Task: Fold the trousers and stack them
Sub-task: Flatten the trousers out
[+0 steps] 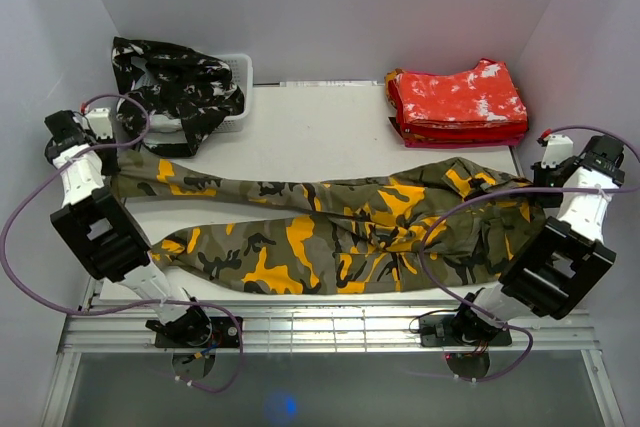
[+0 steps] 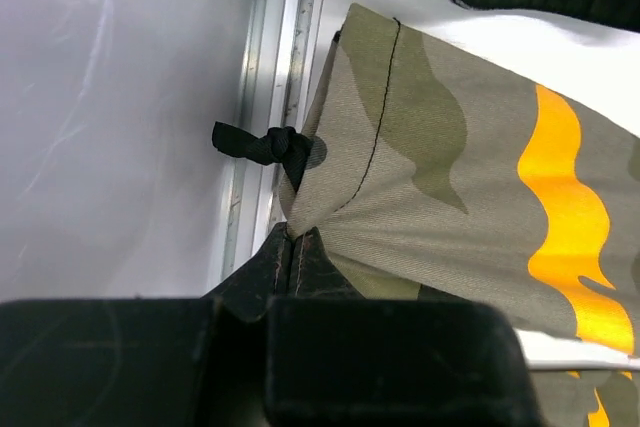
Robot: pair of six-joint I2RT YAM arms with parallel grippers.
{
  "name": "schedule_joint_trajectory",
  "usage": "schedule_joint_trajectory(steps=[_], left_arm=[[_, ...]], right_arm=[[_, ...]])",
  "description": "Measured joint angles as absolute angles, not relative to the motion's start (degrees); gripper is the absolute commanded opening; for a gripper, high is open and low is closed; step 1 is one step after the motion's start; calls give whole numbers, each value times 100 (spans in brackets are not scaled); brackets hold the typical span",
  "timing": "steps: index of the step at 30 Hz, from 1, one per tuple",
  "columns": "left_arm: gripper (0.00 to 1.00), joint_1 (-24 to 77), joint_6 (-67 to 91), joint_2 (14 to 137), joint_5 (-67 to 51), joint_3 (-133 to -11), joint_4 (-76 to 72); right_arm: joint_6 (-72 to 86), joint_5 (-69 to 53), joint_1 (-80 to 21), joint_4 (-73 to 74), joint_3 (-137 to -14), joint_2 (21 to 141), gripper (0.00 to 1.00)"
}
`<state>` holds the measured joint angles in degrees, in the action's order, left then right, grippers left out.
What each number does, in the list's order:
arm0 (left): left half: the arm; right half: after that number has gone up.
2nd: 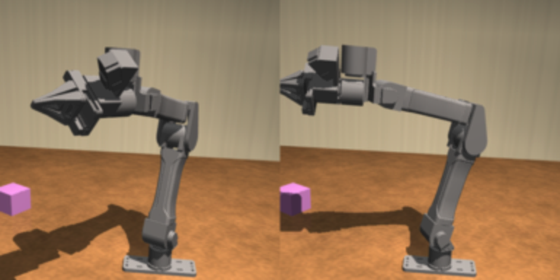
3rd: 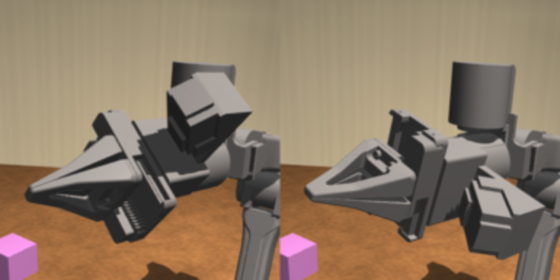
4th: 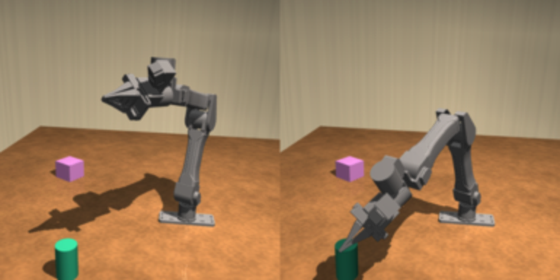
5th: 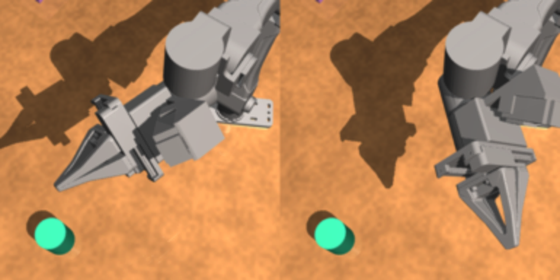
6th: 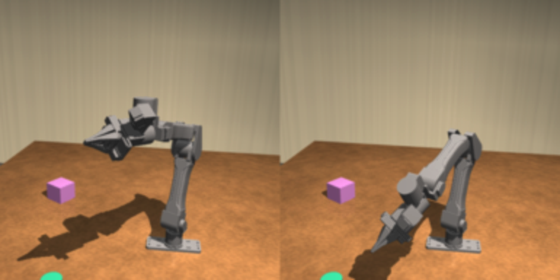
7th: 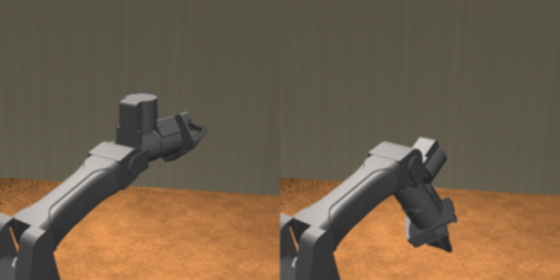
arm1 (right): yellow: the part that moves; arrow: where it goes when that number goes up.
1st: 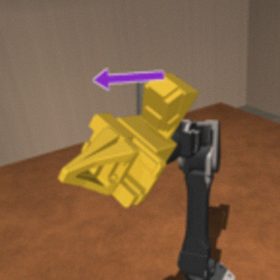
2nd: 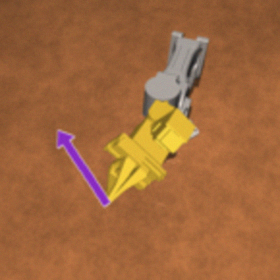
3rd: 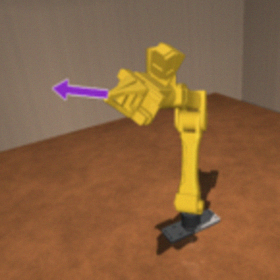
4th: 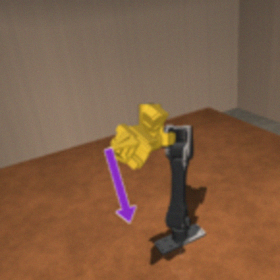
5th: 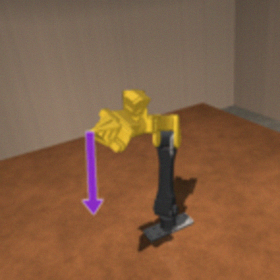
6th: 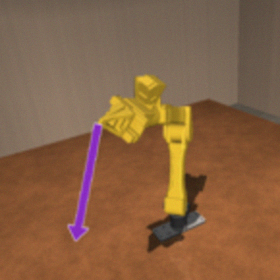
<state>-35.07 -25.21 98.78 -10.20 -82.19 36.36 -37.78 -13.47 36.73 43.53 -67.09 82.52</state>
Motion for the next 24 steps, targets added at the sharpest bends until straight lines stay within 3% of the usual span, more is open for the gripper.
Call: schedule_joint_trajectory(steps=[5,8,9,12,14,17,19,24], left_arm=[[8,-3487,-2394,10549,-1140,-8440,3774],[22,-3479,-2462,10694,-1135,-8344,3876],[35,-3479,-2519,10694,-1103,-8289,3898],[52,-3483,-2714,10630,-1026,-8073,3905],[67,-3485,-2851,10525,-1009,-7856,3924],[68,-3485,-2971,10232,-1092,-7559,4075],[68,-3454,-3026,9939,-1256,-7494,4193],[63,-3253,-3387,9072,-1839,-7491,4606]], right_arm=[[-3651,-1479,3636,4351,-6781,8600,13],[-3601,-1361,3601,4333,-6818,8742,33],[-3583,-1271,3599,4309,-6834,8753,51],[-3577,-1015,3599,4222,-6899,8737,75],[-3540,-854,3592,4130,-6936,8715,79],[-3485,-716,3551,4040,-6954,8611,80],[-3481,-718,3514,4010,-6960,8475,73],[-3824,-1111,3129,4134,-6987,8060,67]])
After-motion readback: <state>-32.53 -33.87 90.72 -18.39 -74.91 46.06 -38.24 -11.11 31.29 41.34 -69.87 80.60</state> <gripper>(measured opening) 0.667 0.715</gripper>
